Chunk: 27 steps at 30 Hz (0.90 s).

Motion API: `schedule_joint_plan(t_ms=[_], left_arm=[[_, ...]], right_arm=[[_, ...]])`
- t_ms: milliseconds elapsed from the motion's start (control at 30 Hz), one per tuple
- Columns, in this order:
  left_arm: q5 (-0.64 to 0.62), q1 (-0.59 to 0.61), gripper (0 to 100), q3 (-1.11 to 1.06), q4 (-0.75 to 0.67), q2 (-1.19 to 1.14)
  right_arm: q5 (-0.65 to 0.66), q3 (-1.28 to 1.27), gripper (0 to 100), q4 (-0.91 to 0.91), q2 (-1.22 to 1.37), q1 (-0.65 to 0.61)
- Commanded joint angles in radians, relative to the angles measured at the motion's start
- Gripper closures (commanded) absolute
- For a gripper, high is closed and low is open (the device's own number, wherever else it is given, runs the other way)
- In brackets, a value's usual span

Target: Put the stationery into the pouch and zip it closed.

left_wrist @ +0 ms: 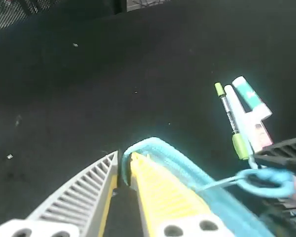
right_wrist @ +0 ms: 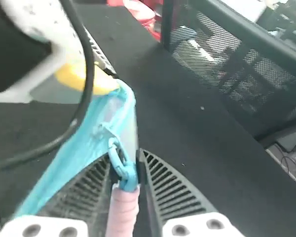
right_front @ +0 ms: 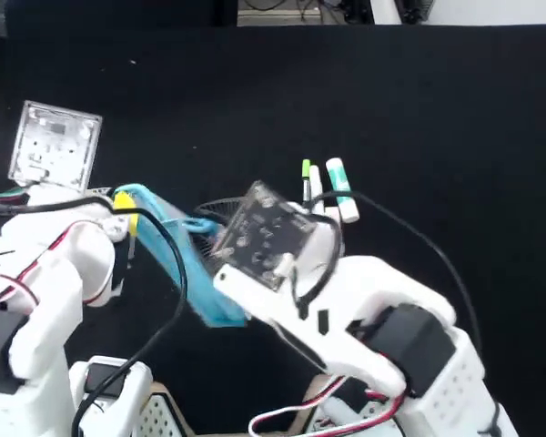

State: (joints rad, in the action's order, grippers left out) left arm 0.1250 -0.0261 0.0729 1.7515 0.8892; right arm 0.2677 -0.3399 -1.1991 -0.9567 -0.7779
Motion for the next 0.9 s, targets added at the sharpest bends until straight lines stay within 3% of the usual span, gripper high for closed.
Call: schedule_joint_plan(t_ms=[0,133,300,467,867], left_arm=[[-0.103,0.067,97,0.004,0.006,-0.008],[-0.172,0.101,97,0.004,0.006,-0.018],[-0.120,0.097,95,-0.035,0.008,-0.011],[-0.086,0.107,81,-0.113,0.008,-0.018],[-0.064,0.096,84,-0.128,0.008,-0.021]], right_arm=[[0.006,0.016,98.8,-0.002,-0.041,0.124],[0.006,0.015,98.8,0.052,-0.038,0.181],[0.006,-0.021,98.8,0.060,-0.002,0.181],[0.006,-0.038,98.8,0.063,0.002,0.181],[0.092,-0.077,98.8,0.057,0.001,0.181]])
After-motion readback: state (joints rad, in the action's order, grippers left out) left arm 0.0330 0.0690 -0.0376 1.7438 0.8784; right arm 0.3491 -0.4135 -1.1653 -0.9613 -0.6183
